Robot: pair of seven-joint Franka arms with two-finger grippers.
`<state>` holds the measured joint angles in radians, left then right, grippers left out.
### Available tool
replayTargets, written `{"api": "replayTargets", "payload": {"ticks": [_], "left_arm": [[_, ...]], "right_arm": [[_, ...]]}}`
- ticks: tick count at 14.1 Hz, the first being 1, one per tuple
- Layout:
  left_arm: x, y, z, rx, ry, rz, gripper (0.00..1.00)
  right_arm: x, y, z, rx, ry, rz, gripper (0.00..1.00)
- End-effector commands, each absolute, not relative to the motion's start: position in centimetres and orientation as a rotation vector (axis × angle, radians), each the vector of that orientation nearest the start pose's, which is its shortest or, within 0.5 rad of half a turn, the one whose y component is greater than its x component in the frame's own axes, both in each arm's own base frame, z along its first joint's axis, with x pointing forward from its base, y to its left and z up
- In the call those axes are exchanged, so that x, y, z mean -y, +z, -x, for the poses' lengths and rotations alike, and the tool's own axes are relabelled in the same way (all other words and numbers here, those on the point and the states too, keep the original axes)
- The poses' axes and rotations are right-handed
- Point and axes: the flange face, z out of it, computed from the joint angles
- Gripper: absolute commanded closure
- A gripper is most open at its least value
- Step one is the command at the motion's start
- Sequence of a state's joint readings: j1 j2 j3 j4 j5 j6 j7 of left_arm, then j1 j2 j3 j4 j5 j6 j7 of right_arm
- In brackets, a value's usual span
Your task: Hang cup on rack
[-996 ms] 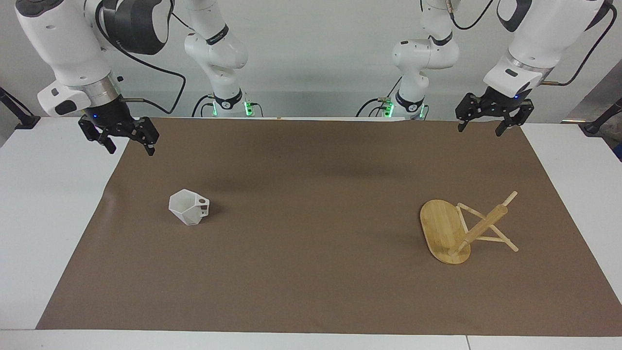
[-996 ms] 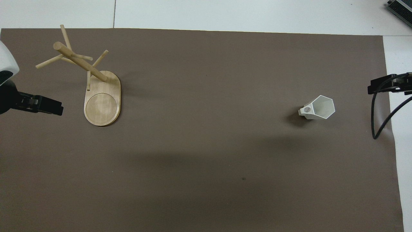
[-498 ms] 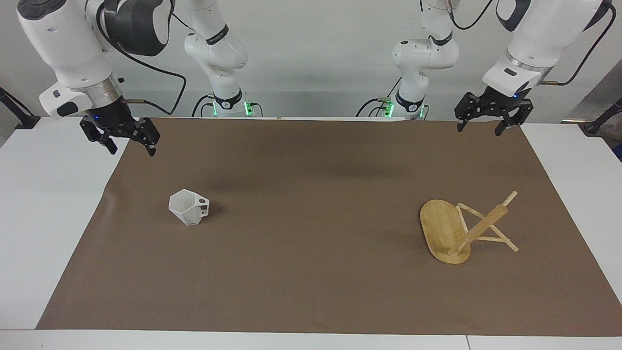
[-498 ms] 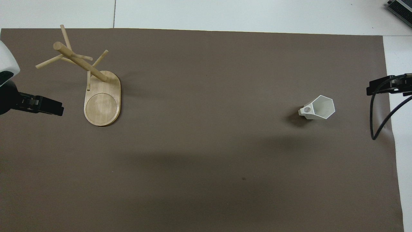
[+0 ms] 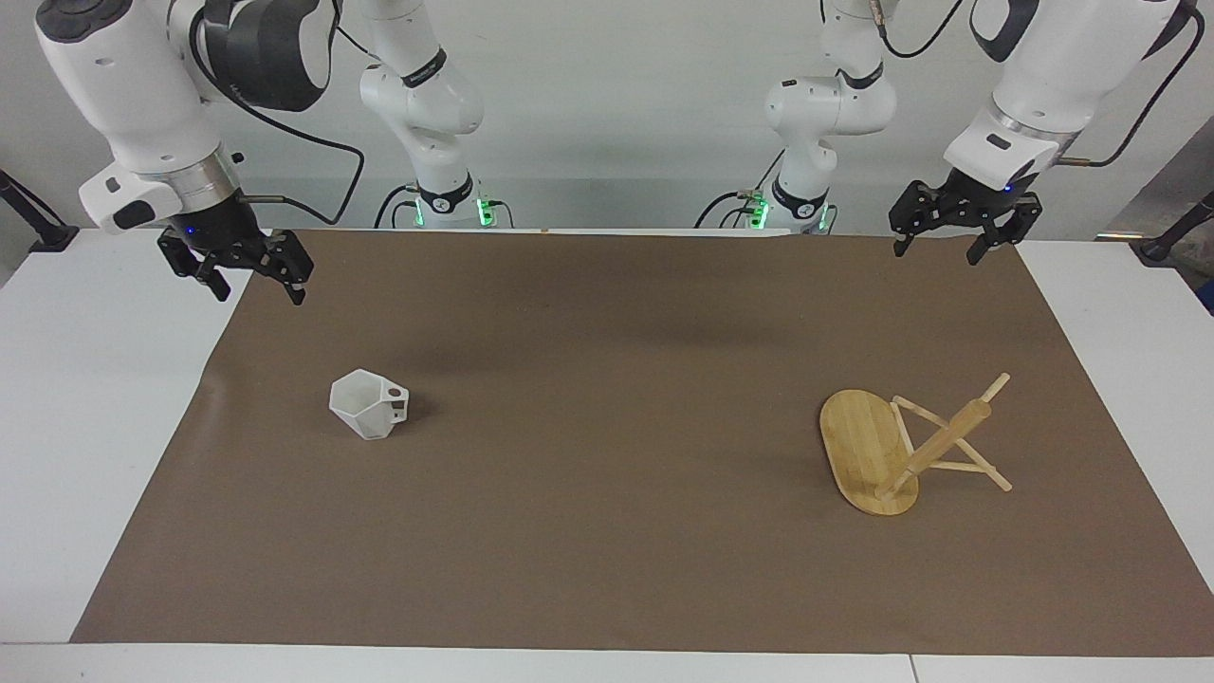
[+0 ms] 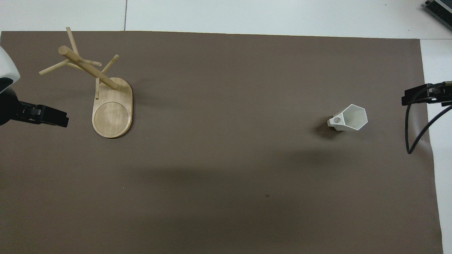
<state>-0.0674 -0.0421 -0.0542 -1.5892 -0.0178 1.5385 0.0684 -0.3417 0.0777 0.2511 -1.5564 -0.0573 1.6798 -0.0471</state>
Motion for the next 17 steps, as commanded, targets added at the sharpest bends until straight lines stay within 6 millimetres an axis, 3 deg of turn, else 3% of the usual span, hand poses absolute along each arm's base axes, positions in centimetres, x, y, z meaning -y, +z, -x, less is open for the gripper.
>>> {"api": "replayTargets", "payload": {"ticks": [1,4,6,10,17], "left_arm": [[6.1,63.6,-52.7,-0.266,0.027,3.143,0.0],[6.1,63.6,-52.7,-0.269,0.027,3.143,0.0],[6.1,63.6,-52.7,-0.269,0.032,3.143,0.0],[6.1,63.3,-52.6,-0.278,0.034,3.141,0.0],[6.0,63.2,-52.6,-0.288,0.027,3.141,0.0]], "right_arm": [[6.4,59.9,-57.6,-0.057,-0.073,3.188,0.0],[6.4,59.1,-57.7,-0.049,-0.08,3.188,0.0],[6.5,56.7,-57.6,-0.03,-0.093,3.192,0.0],[6.2,49.8,-57.9,0.003,-0.13,3.188,0.0],[7.0,41.7,-58.5,-0.016,-0.156,3.166,0.0]]}}
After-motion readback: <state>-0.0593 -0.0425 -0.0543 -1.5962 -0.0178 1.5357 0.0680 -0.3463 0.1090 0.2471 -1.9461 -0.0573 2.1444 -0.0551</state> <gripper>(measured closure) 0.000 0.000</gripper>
